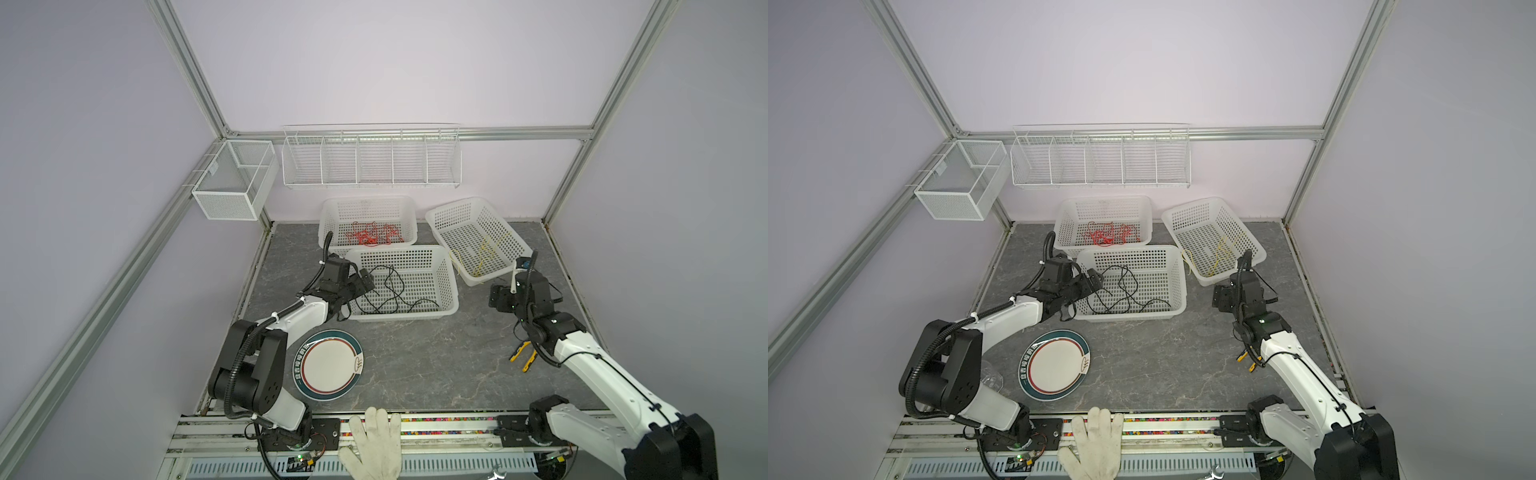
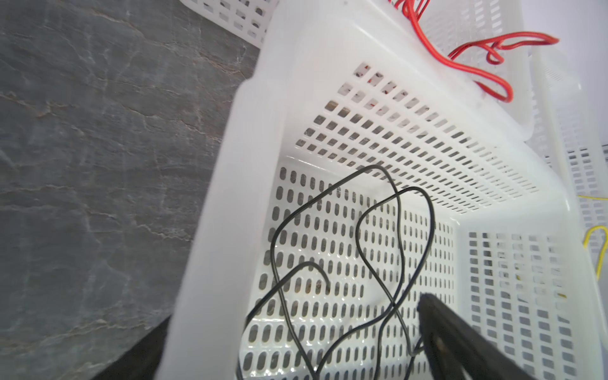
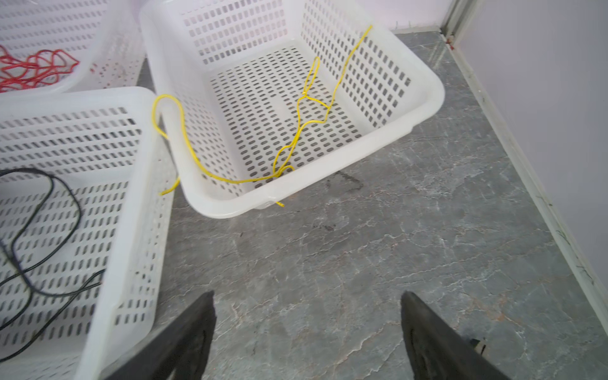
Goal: Untangle the cables
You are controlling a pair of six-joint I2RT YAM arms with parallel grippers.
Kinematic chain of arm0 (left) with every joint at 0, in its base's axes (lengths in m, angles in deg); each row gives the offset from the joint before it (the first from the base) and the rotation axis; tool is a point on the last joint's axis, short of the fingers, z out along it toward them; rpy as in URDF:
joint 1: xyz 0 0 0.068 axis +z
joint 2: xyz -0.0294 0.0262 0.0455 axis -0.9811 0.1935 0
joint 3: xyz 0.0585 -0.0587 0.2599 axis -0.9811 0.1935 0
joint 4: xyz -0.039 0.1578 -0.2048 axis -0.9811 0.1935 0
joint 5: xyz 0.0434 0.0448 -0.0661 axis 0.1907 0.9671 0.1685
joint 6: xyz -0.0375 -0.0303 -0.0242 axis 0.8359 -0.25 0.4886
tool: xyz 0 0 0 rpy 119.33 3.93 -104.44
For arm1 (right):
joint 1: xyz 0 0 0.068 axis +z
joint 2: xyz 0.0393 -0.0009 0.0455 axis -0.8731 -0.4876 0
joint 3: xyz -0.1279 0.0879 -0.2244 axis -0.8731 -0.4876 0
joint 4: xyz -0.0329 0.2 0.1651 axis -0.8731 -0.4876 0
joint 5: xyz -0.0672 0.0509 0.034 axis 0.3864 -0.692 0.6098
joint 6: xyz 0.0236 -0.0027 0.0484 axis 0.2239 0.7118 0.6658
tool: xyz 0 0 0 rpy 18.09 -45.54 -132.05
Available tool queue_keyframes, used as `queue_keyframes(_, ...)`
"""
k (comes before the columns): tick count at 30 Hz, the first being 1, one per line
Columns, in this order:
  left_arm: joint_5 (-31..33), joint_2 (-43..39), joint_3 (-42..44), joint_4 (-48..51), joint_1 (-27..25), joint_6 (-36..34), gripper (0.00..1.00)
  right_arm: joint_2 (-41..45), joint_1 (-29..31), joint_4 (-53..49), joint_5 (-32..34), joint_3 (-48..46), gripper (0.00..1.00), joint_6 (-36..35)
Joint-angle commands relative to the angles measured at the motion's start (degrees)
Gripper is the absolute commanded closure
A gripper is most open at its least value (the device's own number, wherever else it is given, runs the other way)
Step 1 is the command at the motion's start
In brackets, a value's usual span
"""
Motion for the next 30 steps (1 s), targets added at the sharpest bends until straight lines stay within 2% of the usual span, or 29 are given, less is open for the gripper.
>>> queue_keyframes(1,4.91,-4.03,-2.02,4.88,-0.1,-3.39,0.01,-1.09,-1.12,6.2,3.89,-2.89,0.11,0.87)
queue_keyframes(7,16.16,-12.64,-0.45,7.87,-0.11,-10.11,0.01,-3.44,-2.01,16.76,10.48,-7.99,0.11,-3.16)
queue_keyframes(10,21.86,-16.2,1.6,6.5,-0.1,-13.29,0.01,-4.59,-2.96,20.75,12.76,-9.07,0.11,-5.12)
queue_keyframes(12,25.48,-18.41,3.63,4.54,-0.06,-15.76,0.01,-5.67,-3.27,27.09,13.73,-11.08,0.11,-8.76)
queue_keyframes(16,35.95,-21.86,10.3,-5.49,-0.01,-21.27,0.01,-11.1,-5.76,38.93,12.1,-14.77,0.11,-13.07)
queue_keyframes(19,40.16,-22.43,15.82,-16.69,0.19,-28.11,0.01,-16.29,-7.48,49.42,9.39,-17.39,0.11,-14.95)
queue_keyframes(21,40.14,-21.79,17.4,-20.44,1.22,-30.34,0.01,-17.14,-8.03,50.39,6.96,-16.94,0.11,-15.68)
queue_keyframes(24,38.57,-20.01,18.11,-22.98,3.38,-30.9,0.01,-19.58,-8.41,55.68,7.23,-17.37,0.11,-18.2)
queue_keyframes(27,36.03,-19.38,18.47,-24.3,5.75,-30.06,0.01,-25.36,-10.02,69.74,6.27,-21.33,0.11,-18.2)
queue_keyframes(30,33.61,-19.67,20.26,-28.79,6.78,-31.59,0.01,-23.61,-11.02,63.27,4.04,-19.77,0.11,-16.69)
